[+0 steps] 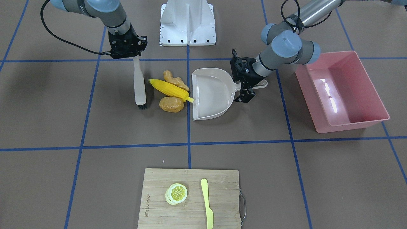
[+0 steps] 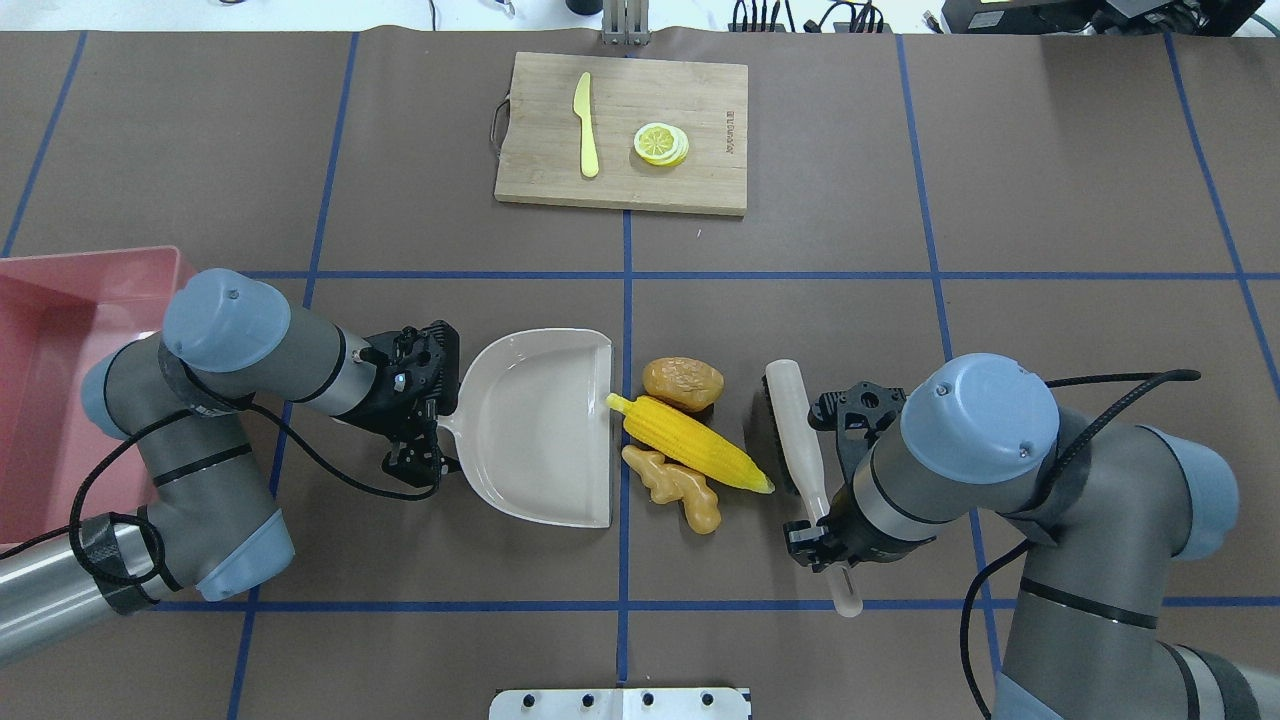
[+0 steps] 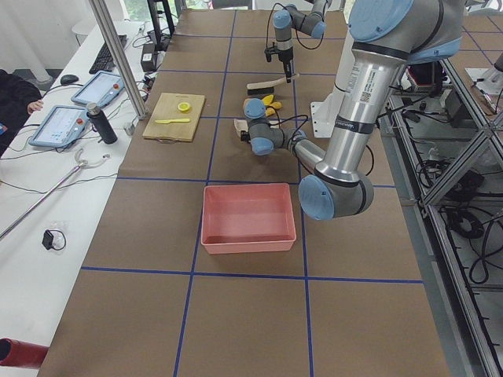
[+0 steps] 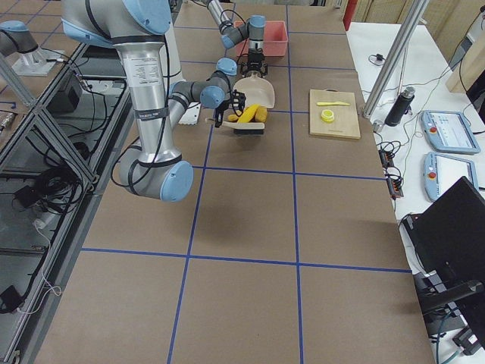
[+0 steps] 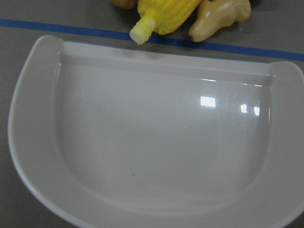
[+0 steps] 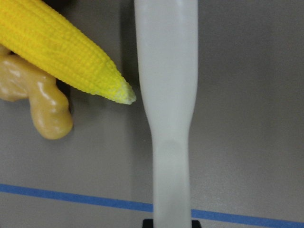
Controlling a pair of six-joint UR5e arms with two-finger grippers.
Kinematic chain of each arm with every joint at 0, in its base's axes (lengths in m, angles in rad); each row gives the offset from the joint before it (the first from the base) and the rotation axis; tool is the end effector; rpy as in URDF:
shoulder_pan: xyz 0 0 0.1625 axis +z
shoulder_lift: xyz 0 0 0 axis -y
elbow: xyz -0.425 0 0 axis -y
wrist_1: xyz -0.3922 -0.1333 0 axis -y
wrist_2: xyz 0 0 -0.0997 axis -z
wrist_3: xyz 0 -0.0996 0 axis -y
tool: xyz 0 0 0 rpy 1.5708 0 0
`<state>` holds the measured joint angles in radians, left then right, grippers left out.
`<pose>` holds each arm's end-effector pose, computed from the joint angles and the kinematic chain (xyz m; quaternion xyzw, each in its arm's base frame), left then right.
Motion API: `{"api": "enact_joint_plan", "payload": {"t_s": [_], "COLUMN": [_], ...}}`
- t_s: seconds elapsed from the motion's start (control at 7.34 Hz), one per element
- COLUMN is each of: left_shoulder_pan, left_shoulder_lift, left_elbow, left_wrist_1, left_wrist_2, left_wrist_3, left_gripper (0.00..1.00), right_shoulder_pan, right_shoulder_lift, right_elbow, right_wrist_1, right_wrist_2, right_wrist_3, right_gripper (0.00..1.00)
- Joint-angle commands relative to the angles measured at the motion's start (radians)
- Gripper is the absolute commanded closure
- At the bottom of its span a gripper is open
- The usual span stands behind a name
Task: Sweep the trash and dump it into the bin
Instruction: 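Bring the brush in the right gripper toward the corn and ginger, then sweep the corn and ginger into the dustpan with the right gripper's brush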
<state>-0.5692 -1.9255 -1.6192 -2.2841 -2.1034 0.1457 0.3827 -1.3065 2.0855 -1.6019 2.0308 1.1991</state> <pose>0.4854 -0.4088 0.3553 0.3723 0.4152 0.5612 0.6117 -0.4527 -0.2783 0.2948 -0.0663 -0.4088 -0.0783 0.9068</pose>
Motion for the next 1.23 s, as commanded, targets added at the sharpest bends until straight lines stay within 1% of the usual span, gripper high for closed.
{"api": "enact_joint_plan", "payload": {"t_s": [0.0,0.14,0.41,0.68,0.95,1.09], "left_shoulder_pan": [0.0,0.0,0.0,0.002,0.002,0.002], "left_shoulder_lift": [-0.001,0.0,0.0,0.0,0.0,0.0], "left_elbow": [0.002,0.002,0.002,0.004,0.004,0.005], "left_wrist_1": [0.0,0.0,0.0,0.0,-0.002,-0.002], "left_wrist_2": [0.0,0.0,0.0,0.0,0.008,0.019], "left_wrist_3": [0.002,0.0,0.0,0.002,0.002,0.002], "left_gripper": [0.02,0.02,0.02,0.02,0.02,0.02], "right_shoulder_pan": [-0.037,-0.044,-0.062,-0.062,-0.09,-0.09], "right_shoulder_lift": [0.048,0.068,0.16,0.209,0.251,0.307], "right_elbow": [-0.01,-0.031,-0.099,-0.11,-0.137,-0.189], "right_wrist_1": [-0.001,0.0,-0.001,-0.006,-0.001,-0.001], "right_wrist_2": [-0.009,-0.01,-0.012,-0.012,-0.021,-0.024], "right_wrist_3": [0.039,0.042,0.098,0.128,0.169,0.172], "right_gripper": [1.0,1.0,1.0,1.0,1.0,1.0]}}
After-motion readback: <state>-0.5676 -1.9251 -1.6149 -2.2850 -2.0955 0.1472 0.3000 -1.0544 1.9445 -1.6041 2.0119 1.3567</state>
